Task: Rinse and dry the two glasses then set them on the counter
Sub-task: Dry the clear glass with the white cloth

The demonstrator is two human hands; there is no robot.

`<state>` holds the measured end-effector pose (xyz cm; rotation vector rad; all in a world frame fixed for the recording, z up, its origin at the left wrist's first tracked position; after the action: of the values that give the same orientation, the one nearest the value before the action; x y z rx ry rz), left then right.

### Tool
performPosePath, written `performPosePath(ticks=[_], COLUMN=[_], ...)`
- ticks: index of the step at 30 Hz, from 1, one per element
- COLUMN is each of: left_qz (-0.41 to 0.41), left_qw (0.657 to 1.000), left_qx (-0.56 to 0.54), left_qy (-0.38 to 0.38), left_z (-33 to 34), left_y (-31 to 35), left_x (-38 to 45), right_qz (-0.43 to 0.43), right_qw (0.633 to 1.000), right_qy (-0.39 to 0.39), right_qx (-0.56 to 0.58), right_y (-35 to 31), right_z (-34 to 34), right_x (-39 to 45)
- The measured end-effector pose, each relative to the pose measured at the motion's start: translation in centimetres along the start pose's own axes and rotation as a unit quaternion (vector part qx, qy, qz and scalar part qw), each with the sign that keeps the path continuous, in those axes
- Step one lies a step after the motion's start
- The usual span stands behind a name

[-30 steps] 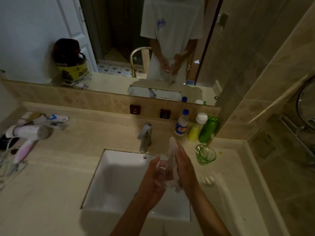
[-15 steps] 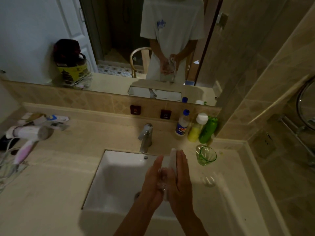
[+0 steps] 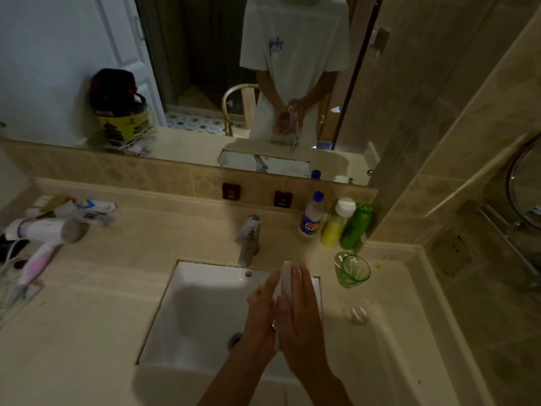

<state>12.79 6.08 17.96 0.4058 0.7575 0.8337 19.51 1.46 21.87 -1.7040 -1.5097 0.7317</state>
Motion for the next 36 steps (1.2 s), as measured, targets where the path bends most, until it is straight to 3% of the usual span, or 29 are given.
performPosePath(ticks=[3, 7, 12, 14, 18, 20, 26, 29, 32, 36], left_qz=[-0.002, -0.027, -0.025, -0.021, -0.013, -0.005, -0.020, -0.058, -0.098, -0.126], left_qw=[1.000, 0.999, 0.995, 0.996, 1.000, 1.000, 0.989, 0.975, 0.972, 0.973], left_qx=[0.012, 0.003, -0.055, -0.023, -0.006, 0.002, 0.097, 0.157, 0.168, 0.138], left_qy=[0.015, -0.033, -0.079, -0.079, 0.001, -0.007, -0.108, -0.145, -0.134, -0.132], left_z=[-0.3, -0.2, -0.1, 0.4, 0.5, 0.6, 1.3, 2.2, 2.1, 1.7], left_y=[-0.1, -0.2, 0.5, 0.4, 0.2, 0.3, 1.2, 2.3, 3.2, 4.7], left_x=[-0.1, -0.4, -0.3, -0.4, -0.9, -0.8, -1.3, -2.3, -2.7, -2.6], right_qz=[0.013, 0.097, 0.092, 0.061, 0.006, 0.012, 0.085, 0.069, 0.057, 0.035], right_qw=[0.999, 0.970, 0.969, 0.986, 0.998, 0.999, 0.974, 0.974, 0.988, 0.975], right_qy=[0.010, -0.032, -0.053, -0.025, 0.021, 0.026, 0.061, 0.033, -0.060, -0.086], right_qx=[0.034, 0.219, 0.222, 0.154, 0.053, 0.043, 0.202, 0.215, 0.132, 0.202], right_y=[0.8, 0.9, 1.1, 0.8, 0.5, 0.5, -0.4, -0.2, -1.0, -2.1], right_z=[-0.2, -2.5, -3.5, -2.8, -0.4, 0.2, -3.2, -5.9, -7.3, -8.3], right_x=[0.1, 3.2, 5.0, 3.8, 0.5, -0.4, 2.3, 4.4, 5.1, 3.1])
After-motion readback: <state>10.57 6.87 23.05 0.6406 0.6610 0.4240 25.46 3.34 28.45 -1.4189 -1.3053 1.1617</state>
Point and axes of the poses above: each hand's wrist, its own x-axis towards the middle knuckle, its own z-axis out of the palm, y = z × x, the point moved 3 cm from there along x, towards the middle knuckle, and after that the axes turned 8 degrees about -y, right-handed, at the moved point
